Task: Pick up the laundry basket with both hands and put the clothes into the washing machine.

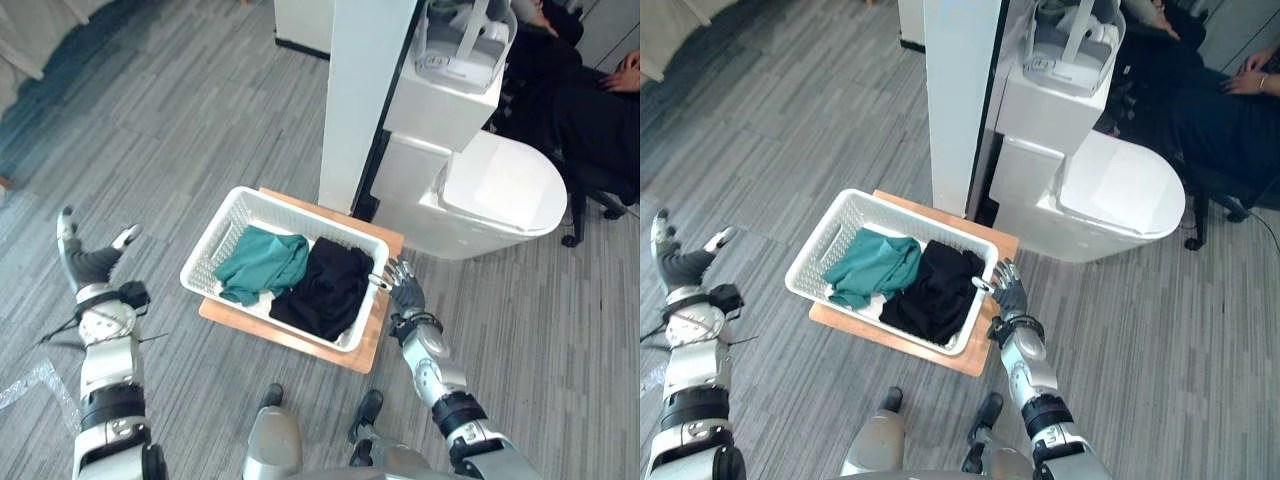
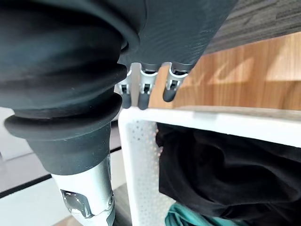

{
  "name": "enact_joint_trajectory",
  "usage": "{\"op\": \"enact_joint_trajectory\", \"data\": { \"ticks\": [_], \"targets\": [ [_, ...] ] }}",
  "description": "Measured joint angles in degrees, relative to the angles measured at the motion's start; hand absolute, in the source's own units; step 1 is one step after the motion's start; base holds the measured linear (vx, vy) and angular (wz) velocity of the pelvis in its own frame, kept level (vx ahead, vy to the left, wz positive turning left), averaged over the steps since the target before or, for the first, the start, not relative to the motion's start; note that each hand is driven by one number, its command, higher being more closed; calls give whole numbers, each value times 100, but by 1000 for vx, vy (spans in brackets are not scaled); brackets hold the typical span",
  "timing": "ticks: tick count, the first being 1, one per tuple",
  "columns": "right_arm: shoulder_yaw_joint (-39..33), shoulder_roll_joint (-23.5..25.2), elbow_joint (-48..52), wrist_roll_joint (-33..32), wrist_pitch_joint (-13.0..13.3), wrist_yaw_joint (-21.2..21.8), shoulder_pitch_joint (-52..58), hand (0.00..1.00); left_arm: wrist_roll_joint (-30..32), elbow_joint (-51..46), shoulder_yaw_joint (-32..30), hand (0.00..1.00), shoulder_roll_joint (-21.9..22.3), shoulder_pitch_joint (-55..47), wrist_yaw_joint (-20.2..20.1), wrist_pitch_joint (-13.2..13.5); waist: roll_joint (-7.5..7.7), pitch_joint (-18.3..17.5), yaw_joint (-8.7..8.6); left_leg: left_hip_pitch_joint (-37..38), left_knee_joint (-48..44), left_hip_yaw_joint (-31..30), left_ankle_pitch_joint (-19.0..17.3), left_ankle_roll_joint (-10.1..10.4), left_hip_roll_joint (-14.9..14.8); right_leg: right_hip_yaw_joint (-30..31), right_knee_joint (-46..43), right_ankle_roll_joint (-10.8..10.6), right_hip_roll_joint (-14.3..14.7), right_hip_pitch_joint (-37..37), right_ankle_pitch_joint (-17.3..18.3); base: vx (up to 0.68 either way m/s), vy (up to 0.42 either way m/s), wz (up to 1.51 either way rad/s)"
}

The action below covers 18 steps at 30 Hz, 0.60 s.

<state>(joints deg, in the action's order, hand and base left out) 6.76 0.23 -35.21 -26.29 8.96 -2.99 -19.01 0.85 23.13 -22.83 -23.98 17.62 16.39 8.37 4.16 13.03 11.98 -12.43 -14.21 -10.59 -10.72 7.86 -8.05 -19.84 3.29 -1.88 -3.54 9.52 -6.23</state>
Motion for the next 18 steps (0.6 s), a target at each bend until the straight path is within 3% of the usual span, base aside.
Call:
{"op": "enact_joint_trajectory", "data": {
  "ticks": [4, 8, 11, 15, 18],
  "targets": [
    [409, -84, -159, 119, 47, -4, -317, 0, 3, 331, 303, 0, 3, 519, -12, -54, -6, 180, 20, -130, -3, 85, 38, 73, -125, 107, 19, 78, 84, 185, -85, -102, -65, -16],
    [838, -86, -666, 214, -359, 39, -234, 0, 219, 817, 659, 0, 5, 1107, -27, -186, -29, 466, 142, -212, 20, 114, 85, 161, -206, 124, 98, 166, 221, 273, -186, -69, -63, -7],
    [870, -92, -674, 220, -504, 41, -60, 0, 331, 988, 704, 0, 4, 1347, -16, -290, -6, 618, 129, -288, 21, 112, 126, 222, -224, 158, 212, 190, 266, 312, -305, -27, -19, -6],
    [720, -272, -668, 277, -492, 12, -90, 0, 460, 1232, 704, 0, -6, 1443, -10, -341, 20, 652, 91, -299, 20, 193, 132, 226, -212, 316, 225, 186, 268, 391, -396, -21, 22, -16],
    [591, -296, -624, 378, -480, -66, -111, 0, 480, 1380, 707, 0, -246, 1486, 12, -377, 116, 712, -32, -297, 15, 208, 138, 228, -201, 384, 227, 182, 267, 412, -435, -20, 29, -9]
  ]
}}
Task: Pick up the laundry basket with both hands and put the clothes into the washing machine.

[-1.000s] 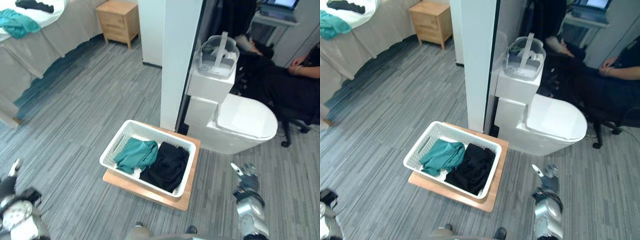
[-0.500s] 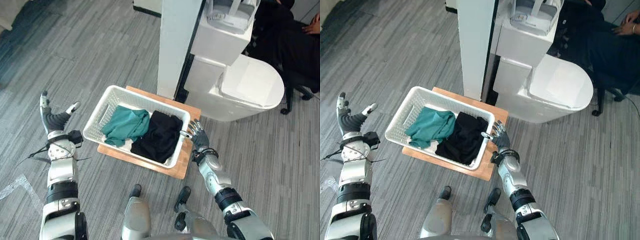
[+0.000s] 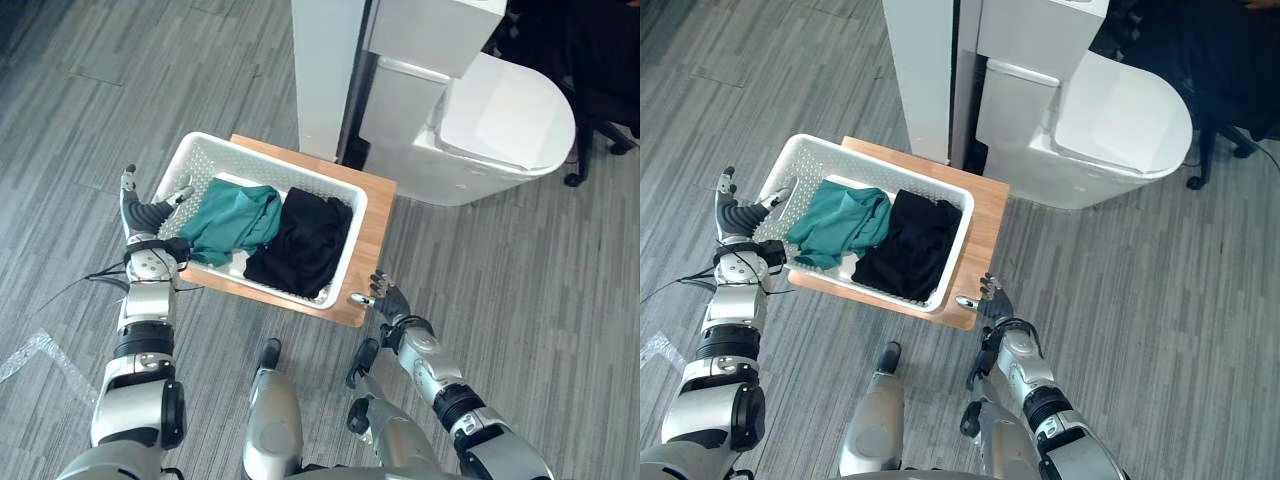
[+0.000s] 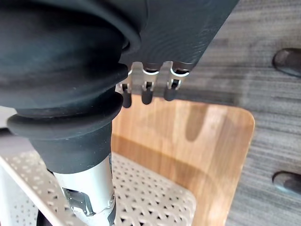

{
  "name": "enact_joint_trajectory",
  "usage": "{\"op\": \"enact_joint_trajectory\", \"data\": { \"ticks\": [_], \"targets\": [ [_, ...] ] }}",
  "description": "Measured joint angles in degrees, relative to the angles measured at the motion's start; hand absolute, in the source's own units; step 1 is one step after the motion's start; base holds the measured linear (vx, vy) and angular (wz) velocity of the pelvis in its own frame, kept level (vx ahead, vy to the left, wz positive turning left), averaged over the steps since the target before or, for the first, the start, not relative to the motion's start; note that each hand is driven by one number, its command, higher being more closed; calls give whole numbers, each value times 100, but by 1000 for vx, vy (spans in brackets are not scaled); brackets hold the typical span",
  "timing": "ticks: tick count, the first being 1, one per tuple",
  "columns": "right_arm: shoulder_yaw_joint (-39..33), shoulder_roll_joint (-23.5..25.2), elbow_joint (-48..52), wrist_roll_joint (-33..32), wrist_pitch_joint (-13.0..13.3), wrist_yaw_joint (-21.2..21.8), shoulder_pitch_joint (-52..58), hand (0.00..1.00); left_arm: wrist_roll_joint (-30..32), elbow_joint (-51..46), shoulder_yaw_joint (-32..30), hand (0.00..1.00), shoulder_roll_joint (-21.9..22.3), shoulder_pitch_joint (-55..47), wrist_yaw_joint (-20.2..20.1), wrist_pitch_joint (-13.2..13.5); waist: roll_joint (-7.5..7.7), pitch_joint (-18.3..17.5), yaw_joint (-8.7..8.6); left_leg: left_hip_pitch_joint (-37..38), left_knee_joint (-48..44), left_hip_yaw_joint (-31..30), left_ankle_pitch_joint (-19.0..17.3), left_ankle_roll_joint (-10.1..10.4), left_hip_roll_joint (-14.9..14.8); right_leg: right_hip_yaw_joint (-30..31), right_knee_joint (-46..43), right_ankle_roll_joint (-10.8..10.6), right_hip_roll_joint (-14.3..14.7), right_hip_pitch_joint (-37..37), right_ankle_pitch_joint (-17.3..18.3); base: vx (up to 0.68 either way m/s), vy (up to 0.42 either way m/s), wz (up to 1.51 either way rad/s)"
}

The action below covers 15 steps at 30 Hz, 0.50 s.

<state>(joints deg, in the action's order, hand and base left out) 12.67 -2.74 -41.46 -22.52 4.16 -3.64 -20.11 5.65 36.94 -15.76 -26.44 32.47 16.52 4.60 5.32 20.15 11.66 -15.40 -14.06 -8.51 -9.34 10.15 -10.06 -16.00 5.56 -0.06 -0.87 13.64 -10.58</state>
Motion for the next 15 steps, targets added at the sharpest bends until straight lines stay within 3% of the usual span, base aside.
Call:
{"op": "enact_joint_trajectory", "data": {
  "ticks": [3, 15],
  "targets": [
    [-216, -21, 10, 20, 0, -21, -7, 0, 20, 271, 0, 0, -252, 79, 7, -33, 123, 96, -40, -42, -42, 71, 1, -2, 26, 128, 5, -6, -14, 75, -86, -27, 44, -14],
    [-492, -101, -9, 55, 1, -140, -256, 0, 19, 596, -17, 0, -642, 272, 16, -98, 221, 371, -129, -370, -268, -33, 6, -14, 116, 229, 10, -125, -37, 265, -215, -12, 46, 2]
  ]
}}
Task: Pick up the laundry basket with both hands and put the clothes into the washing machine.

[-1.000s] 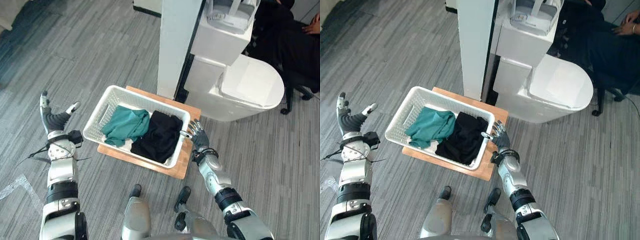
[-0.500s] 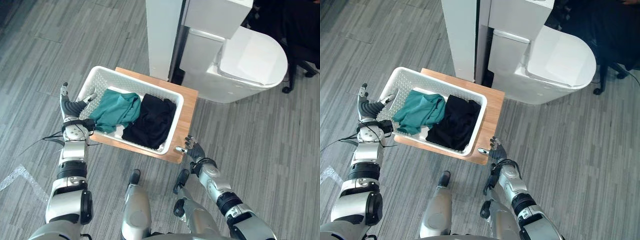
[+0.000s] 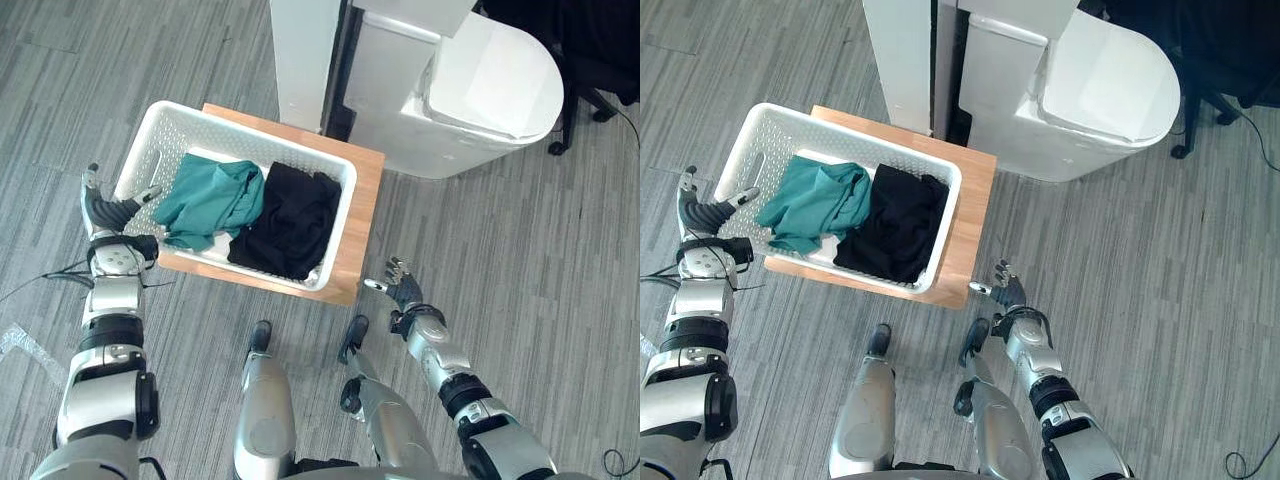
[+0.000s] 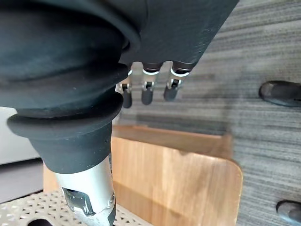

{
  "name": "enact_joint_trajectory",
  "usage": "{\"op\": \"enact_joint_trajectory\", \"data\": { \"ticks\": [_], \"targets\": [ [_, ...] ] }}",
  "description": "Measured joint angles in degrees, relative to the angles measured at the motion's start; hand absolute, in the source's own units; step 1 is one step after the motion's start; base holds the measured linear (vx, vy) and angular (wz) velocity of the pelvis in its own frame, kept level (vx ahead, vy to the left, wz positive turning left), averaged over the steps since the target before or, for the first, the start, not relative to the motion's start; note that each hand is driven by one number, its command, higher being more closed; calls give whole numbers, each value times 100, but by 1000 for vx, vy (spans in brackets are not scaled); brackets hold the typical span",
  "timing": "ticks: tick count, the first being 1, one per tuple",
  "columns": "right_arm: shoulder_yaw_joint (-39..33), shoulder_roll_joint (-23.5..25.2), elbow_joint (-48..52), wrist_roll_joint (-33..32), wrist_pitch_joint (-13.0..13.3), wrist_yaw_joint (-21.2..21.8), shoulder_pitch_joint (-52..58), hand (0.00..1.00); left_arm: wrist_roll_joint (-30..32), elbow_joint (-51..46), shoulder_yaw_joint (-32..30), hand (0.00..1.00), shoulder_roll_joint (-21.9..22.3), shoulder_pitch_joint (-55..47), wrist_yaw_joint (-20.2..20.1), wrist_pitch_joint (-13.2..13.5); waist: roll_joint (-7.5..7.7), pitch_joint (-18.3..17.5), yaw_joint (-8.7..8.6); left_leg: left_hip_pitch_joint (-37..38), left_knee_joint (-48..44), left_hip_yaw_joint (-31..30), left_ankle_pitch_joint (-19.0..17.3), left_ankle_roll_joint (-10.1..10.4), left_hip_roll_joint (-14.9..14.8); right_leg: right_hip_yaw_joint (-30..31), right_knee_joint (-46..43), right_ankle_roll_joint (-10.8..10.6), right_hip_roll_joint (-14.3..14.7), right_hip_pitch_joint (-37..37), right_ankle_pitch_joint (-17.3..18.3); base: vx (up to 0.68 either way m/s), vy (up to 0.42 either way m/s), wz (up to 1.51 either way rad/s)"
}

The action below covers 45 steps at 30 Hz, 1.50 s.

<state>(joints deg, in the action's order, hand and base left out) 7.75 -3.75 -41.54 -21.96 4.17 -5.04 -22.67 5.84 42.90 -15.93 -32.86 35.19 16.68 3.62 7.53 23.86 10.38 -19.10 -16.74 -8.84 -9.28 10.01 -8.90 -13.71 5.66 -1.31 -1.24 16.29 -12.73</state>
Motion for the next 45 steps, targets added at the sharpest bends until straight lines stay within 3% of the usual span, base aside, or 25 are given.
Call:
{"op": "enact_joint_trajectory", "data": {
  "ticks": [4, 7, 12, 23, 29, 31, 38, 45],
  "targets": [
    [-28, -3, 495, -51, 27, -37, 113, 0, 1, -20, -99, 0, -112, -29, 55, 0, 0, 0, 1, -23, -15, -37, 0, -1, 0, 2, 2, 0, 6, 4, 0, 3, 57, 3],
    [-269, -3, 1785, -107, 205, -116, 608, 0, 26, -292, -395, 0, -139, -149, 128, -3, 8, 2, -6, -26, -14, -36, -3, -3, 0, 12, 4, 0, 7, 9, 0, 5, 47, 0],
    [-783, -11, 2741, -121, 453, -278, 974, 0, 166, -483, -501, 0, -178, -313, 208, -1, 27, -3, -20, -27, -16, -36, -4, -3, 0, 20, 4, 0, 9, 9, 0, 10, 44, 0],
    [-444, 121, 2762, -242, 571, -342, 994, 0, 289, -517, -498, 0, -182, -573, 235, -11, 115, 2, -15, -89, -93, -100, -5, -4, 15, -5, 3, 6, 11, 9, -5, 2, 48, 2],
    [242, 335, 1778, -233, 526, -209, 385, 0, 386, -663, -412, 0, -182, -563, 233, -11, 120, 4, 25, -198, -223, -201, -11, -7, 30, -61, 4, 39, 15, 10, -31, -18, 47, 6],
    [470, 412, 1630, -237, 468, -201, 251, 0, 383, -662, -287, 0, -181, -529, 233, -12, 122, 5, 112, -238, -232, -222, -11, -6, 40, -70, 4, 51, 12, 22, -46, -32, 56, 5],
    [565, 444, 1260, -279, 427, -207, -47, 0, 385, -696, -189, 0, -161, -530, 234, -12, 129, 7, 160, -425, -338, -357, -10, -4, 81, -180, 4, 22, -39, 102, -65, -18, 58, 8],
    [514, 439, 1000, -278, 409, -251, -319, 0, 385, -705, -20, 0, -157, -510, 235, -14, 257, 102, 164, -513, -442, -383, -10, -4, 91, -117, 4, -43, -45, 133, -113, -4, 58, 2]
  ]
}}
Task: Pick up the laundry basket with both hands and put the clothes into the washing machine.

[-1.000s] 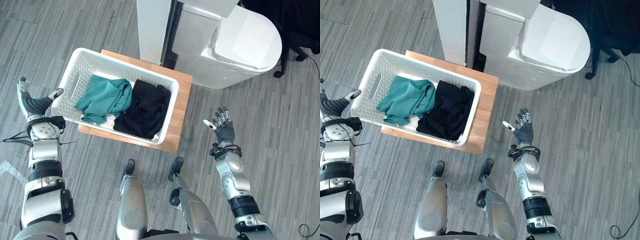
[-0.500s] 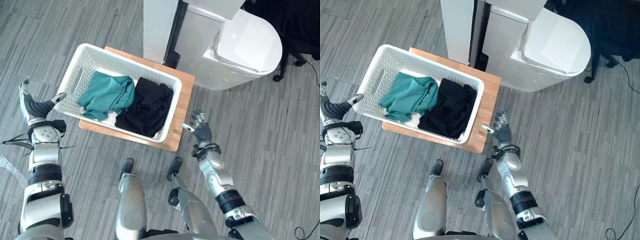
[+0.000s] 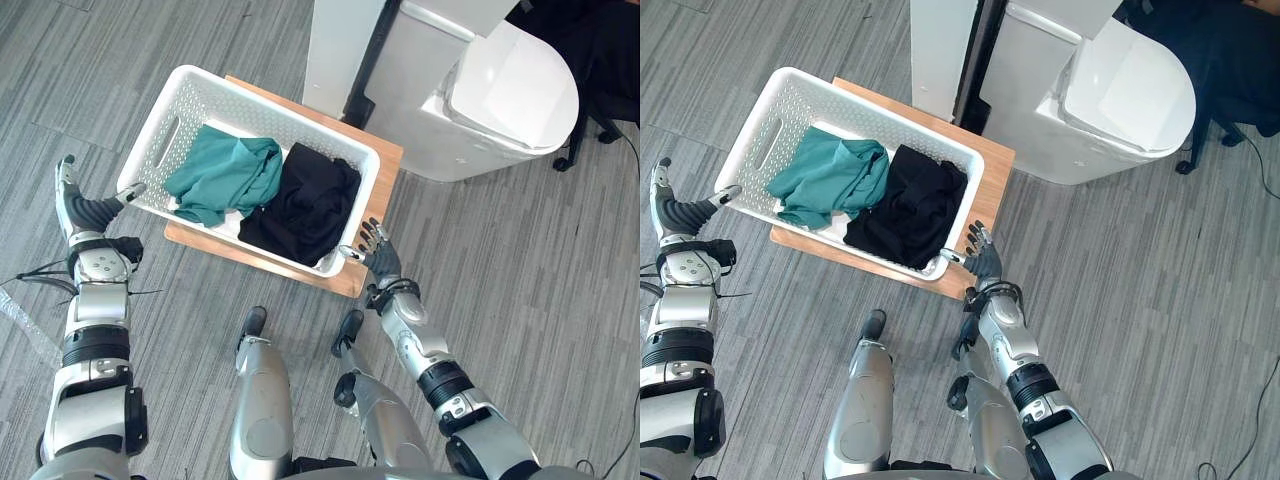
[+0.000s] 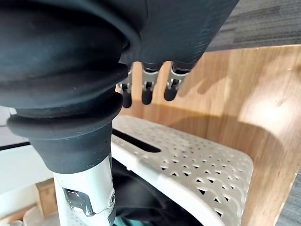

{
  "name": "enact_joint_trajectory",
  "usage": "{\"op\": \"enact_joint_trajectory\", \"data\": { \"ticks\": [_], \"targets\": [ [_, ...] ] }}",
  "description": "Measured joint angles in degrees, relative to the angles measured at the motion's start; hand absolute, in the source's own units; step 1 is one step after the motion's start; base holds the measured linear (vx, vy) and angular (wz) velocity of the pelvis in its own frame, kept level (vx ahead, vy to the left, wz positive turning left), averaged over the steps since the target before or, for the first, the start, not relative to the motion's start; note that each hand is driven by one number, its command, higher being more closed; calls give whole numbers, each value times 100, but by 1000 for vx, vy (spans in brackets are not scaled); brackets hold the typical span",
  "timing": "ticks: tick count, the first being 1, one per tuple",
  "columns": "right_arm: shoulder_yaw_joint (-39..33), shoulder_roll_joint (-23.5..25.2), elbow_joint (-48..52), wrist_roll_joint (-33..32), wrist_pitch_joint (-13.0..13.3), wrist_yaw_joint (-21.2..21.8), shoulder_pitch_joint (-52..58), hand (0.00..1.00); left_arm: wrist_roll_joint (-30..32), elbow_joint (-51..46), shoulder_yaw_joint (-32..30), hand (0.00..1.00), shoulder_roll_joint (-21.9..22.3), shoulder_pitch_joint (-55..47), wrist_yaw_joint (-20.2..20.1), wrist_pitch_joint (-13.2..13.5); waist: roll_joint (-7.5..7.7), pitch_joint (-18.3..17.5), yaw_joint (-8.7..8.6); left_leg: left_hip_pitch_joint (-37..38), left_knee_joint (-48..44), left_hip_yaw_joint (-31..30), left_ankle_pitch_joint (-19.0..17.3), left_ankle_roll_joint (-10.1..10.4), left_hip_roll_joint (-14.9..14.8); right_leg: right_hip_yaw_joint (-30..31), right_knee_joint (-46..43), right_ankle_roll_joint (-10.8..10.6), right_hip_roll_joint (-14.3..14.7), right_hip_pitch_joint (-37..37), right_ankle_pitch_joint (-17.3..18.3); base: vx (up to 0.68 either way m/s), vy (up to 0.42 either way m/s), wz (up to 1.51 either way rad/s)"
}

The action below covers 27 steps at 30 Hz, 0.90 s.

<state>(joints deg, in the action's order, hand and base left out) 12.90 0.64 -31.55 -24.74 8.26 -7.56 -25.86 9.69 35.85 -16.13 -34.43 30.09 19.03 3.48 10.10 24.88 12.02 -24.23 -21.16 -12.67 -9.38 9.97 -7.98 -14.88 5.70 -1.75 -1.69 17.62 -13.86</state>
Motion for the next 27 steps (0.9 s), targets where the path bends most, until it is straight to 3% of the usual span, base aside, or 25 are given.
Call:
{"op": "enact_joint_trajectory", "data": {
  "ticks": [3, 7, 17, 21, 27],
  "targets": [
    [-4, 0, -143, 0, -1, -17, -155, 0, 0, -1, 11, 0, 3, 2, 0, -1, 7, 29, 24, -17, -42, -1, -2, 0, -1, 20, 1, -12, 1, 2, 3, -14, 38, -1],
    [-115, -57, -310, 0, -1, -126, -517, 0, -3, -155, 30, 0, 10, 35, 3, -29, -2, 159, 89, -156, -117, -21, -1, 2, -7, 48, 4, -284, 7, 83, 73, -39, 29, -1],
    [-415, -124, -827, -70, -104, -252, -1306, 0, -63, -205, 48, 0, 20, 268, 21, -54, -5, 310, 299, -393, -248, -160, -9, 17, -27, -102, 0, -199, 61, 184, 9, 12, 26, 6],
    [-616, -124, -995, -238, -87, -253, -1509, 0, -158, -205, 84, 0, 26, 495, 64, -66, -2, 374, 297, -560, -348, -244, -18, 25, -19, -170, 1, -205, 67, 256, 12, -8, 44, 7],
    [-640, -133, -1261, -203, -81, -242, -1803, 0, -265, -275, 97, 0, 27, 525, 118, -79, -1, 374, 316, -718, -381, -248, -19, 30, -149, -299, 21, -486, 115, 354, 264, -31, 15, -2]
  ]
}}
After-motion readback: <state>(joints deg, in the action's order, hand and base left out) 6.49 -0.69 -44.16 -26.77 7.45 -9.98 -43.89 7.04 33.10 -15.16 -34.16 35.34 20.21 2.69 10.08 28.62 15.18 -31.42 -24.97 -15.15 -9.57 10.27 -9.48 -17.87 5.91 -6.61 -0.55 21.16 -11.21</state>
